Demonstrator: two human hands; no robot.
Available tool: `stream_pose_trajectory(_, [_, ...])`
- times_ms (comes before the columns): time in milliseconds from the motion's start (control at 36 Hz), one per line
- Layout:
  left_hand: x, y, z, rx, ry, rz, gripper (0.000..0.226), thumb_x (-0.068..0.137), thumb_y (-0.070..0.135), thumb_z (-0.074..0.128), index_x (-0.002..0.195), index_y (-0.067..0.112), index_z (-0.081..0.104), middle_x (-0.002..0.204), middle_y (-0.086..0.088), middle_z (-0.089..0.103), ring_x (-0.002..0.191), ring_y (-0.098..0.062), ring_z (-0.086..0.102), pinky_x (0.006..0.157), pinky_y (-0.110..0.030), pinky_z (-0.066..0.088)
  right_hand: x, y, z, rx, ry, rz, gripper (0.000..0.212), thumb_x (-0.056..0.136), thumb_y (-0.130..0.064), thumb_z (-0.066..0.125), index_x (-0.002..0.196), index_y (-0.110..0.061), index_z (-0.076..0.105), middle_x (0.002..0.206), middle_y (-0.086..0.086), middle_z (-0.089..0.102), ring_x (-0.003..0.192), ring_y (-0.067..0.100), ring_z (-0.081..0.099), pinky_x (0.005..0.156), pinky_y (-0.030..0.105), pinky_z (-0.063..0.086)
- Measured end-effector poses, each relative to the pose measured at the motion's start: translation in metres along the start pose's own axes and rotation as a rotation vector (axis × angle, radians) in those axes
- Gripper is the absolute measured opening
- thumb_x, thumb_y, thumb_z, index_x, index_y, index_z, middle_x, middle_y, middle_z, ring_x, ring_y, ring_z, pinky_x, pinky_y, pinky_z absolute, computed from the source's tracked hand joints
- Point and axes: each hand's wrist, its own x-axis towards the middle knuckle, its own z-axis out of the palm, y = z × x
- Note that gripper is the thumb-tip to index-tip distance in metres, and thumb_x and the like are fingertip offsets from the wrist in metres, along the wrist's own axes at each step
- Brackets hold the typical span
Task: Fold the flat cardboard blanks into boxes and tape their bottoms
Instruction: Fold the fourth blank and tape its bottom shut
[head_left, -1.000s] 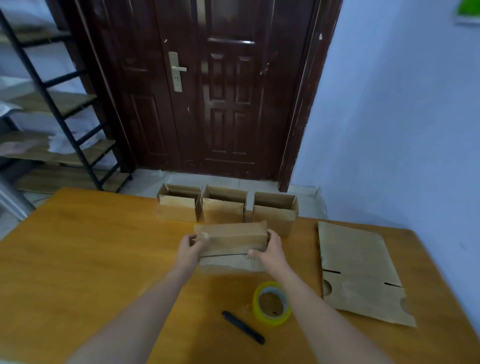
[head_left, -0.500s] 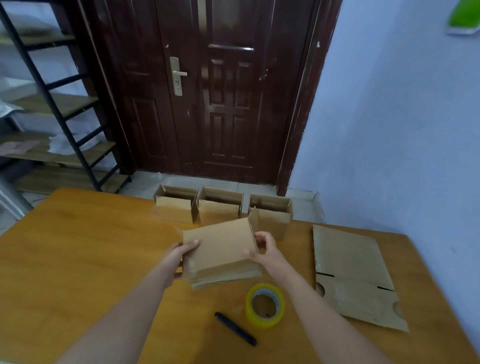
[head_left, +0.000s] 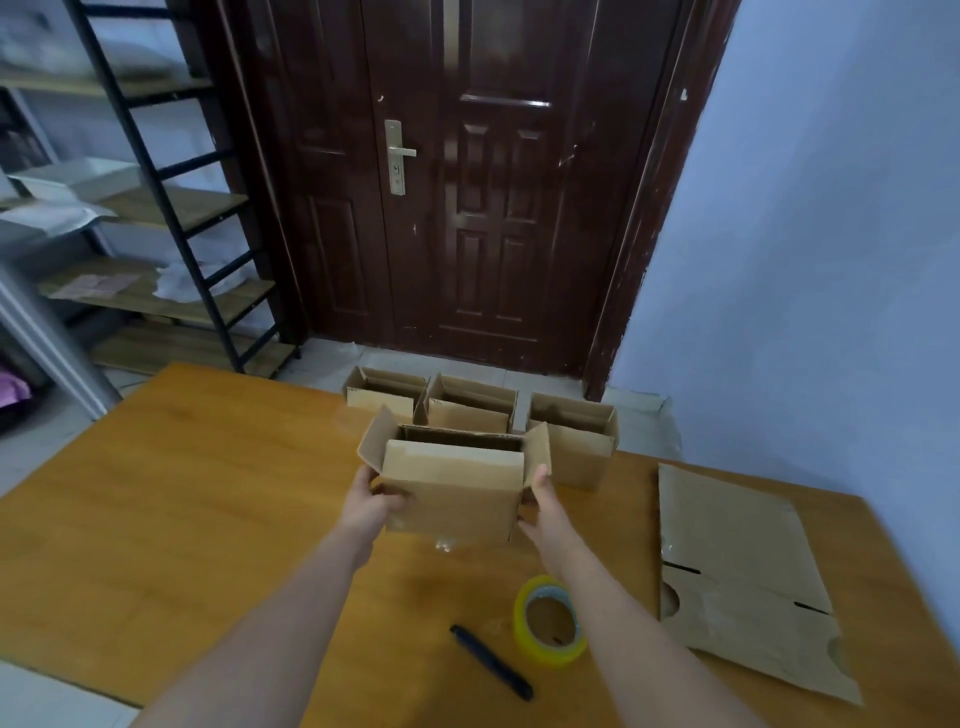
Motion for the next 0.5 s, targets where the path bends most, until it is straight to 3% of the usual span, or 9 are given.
stream_pose_trajectory(139, [0.011,-0.007,-0.012,-0.008,0.005,0.001,0.065,0.077,-0.003,0.069,0.13,0.02,0.039,0.106,0.004,0.056,0.108,-0.023,0.048,0.099,-0.038,0.037,0.006,0.006,0.016,-0.05,-0.061,-0.03,0.078,0.084,-0.069,0.028,0.15,-0.029,0.018,0.155,0.0,0.024,0.143,0.023,0.021,0.116,0.044,0.025])
stream_pose_trajectory(222, [0.022,-0.011,-0.022,-0.065,0.015,-0.021,0.064,0.078,0.0,0.068,0.131,0.023,0.041,0.111,0.003,0.057,0.113,-0.025,0.049,0.104,-0.042,0.036,0.013,0.011,0.03,-0.057,-0.072,-0.01,0.086,0.076,-0.072,0.034,0.148,-0.027,0.025,0.152,0.003,0.032,0.139,0.023,0.03,0.114,0.043,0.029])
stream_pose_trajectory(333, [0.04,-0.012,-0.042,-0.148,0.037,-0.058,0.064,0.081,0.008,0.068,0.136,0.022,0.039,0.12,0.001,0.054,0.116,-0.025,0.047,0.108,-0.043,0.033,0.025,0.013,0.055,-0.085,-0.062,0.043,0.07,0.089,-0.063,0.034,0.145,-0.023,0.03,0.146,0.005,0.04,0.133,0.022,0.039,0.113,0.039,0.032])
stream_pose_trajectory(417, [0.059,-0.009,-0.056,-0.221,0.079,-0.069,0.064,0.082,0.007,0.067,0.137,0.021,0.036,0.125,-0.002,0.051,0.116,-0.024,0.045,0.106,-0.04,0.032,0.035,0.017,0.077,-0.118,-0.068,0.066,0.059,0.092,-0.06,0.034,0.14,-0.024,0.037,0.13,0.001,0.051,0.12,0.018,0.049,0.11,0.037,0.035])
stream_pose_trajectory(500, [0.079,-0.007,-0.07,-0.238,0.131,-0.102,0.067,0.081,0.011,0.069,0.138,0.02,0.035,0.129,-0.005,0.05,0.12,-0.028,0.046,0.107,-0.046,0.034,0.048,0.024,0.099,-0.142,-0.066,0.103,0.069,0.086,-0.067,0.037,0.141,-0.024,0.037,0.132,0.002,0.052,0.12,0.019,0.05,0.109,0.039,0.035])
